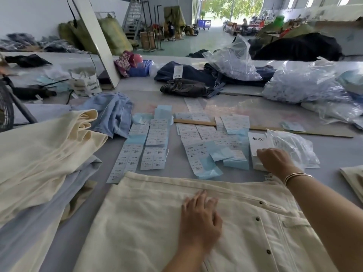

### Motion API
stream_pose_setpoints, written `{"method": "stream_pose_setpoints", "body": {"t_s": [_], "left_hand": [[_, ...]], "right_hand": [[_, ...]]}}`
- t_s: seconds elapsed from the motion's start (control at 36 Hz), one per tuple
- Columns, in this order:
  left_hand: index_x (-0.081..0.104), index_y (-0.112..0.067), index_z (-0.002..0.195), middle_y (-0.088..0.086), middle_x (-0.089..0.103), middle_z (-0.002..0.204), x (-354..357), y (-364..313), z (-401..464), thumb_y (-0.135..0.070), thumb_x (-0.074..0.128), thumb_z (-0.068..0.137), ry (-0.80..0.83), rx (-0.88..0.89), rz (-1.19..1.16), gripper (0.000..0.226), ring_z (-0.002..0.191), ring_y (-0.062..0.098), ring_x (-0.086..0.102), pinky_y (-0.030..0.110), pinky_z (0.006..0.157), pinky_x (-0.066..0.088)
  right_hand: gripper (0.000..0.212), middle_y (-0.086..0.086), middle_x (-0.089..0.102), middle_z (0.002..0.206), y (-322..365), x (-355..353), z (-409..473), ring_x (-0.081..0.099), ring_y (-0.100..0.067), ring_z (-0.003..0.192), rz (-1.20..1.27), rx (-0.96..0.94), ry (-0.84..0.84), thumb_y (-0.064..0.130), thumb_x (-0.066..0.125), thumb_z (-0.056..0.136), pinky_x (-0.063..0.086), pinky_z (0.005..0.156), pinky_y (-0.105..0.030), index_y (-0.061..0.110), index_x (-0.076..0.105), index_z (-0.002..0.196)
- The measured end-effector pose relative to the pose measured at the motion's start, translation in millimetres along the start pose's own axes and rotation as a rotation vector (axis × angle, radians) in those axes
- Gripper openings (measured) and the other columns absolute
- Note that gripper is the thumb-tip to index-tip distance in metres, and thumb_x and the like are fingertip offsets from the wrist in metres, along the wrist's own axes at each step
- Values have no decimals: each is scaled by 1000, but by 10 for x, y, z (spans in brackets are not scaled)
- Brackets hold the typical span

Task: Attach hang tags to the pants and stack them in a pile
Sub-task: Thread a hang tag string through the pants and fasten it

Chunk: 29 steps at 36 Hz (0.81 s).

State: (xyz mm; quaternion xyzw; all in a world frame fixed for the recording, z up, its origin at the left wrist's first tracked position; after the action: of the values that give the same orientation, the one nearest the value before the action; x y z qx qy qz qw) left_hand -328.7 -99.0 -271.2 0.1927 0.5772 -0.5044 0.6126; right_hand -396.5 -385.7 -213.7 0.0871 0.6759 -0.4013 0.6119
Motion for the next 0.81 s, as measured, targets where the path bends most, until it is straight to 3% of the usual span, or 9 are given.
{"method": "stream_pose_setpoints", "body": {"t_s": [0.14,0.25,0.39,0.5,0.56,0.61,0.67,0.81], "left_hand": [[71,-32,100,-4,68,118,17,9,2,-39,66,63,-7,3,2,39,110,12,63,38,96,49],[72,-32,99,-5,68,117,0,1,7,-40,67,61,-5,9,4,39,109,12,63,37,95,50],[71,-33,100,-6,68,116,-11,0,5,-40,67,62,-14,7,1,40,109,11,64,36,94,50],[71,-35,101,-8,68,116,-9,-14,-3,-42,66,61,-9,20,-17,40,109,8,63,32,95,49],[70,-35,101,-9,68,116,0,-12,-2,-43,65,61,-6,20,-21,41,109,8,63,27,98,44],[71,-35,100,-9,68,116,10,-5,-1,-43,66,60,-6,19,-22,42,109,9,63,30,99,37],[71,-36,99,-10,68,115,17,0,0,-44,67,58,-4,13,-12,42,108,8,63,27,97,44],[70,-37,99,-11,68,113,29,11,8,-45,65,59,-30,18,17,41,107,9,63,33,94,49]], "right_hand": [[16,-20,69,99,-32,63,-6,69,-35,87,225,51,-80,6,43,96,52,69,-38,5,57,105],[22,-13,68,110,-34,79,54,66,-30,100,214,32,3,10,44,98,50,80,-33,9,62,110],[23,-14,70,96,-117,-11,92,67,-30,90,265,130,-23,18,46,97,53,75,-34,11,68,97],[22,-9,68,103,-108,63,104,64,-28,94,336,156,47,32,54,94,47,76,-32,17,69,95],[21,-8,68,101,-156,119,131,62,-27,90,434,182,103,37,61,89,47,74,-31,18,69,89],[22,-5,68,83,-235,147,157,59,-22,73,583,212,152,39,65,86,45,64,-29,21,66,75],[24,0,62,65,-295,151,168,54,-16,61,725,225,152,36,68,85,38,54,-26,19,65,68],[23,-11,64,78,-422,290,144,55,-26,70,1158,441,26,24,63,91,42,65,-31,3,72,95]]}}
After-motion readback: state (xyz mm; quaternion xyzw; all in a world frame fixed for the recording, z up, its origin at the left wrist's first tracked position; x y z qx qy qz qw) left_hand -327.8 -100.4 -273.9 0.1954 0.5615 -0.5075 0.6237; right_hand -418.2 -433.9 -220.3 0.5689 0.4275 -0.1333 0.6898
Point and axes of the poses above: each hand's wrist, its own z-axis towards the middle knuckle, its own x-axis out of the palm, y = z × x, the point moved 5 cm from there along z, towards the middle knuckle
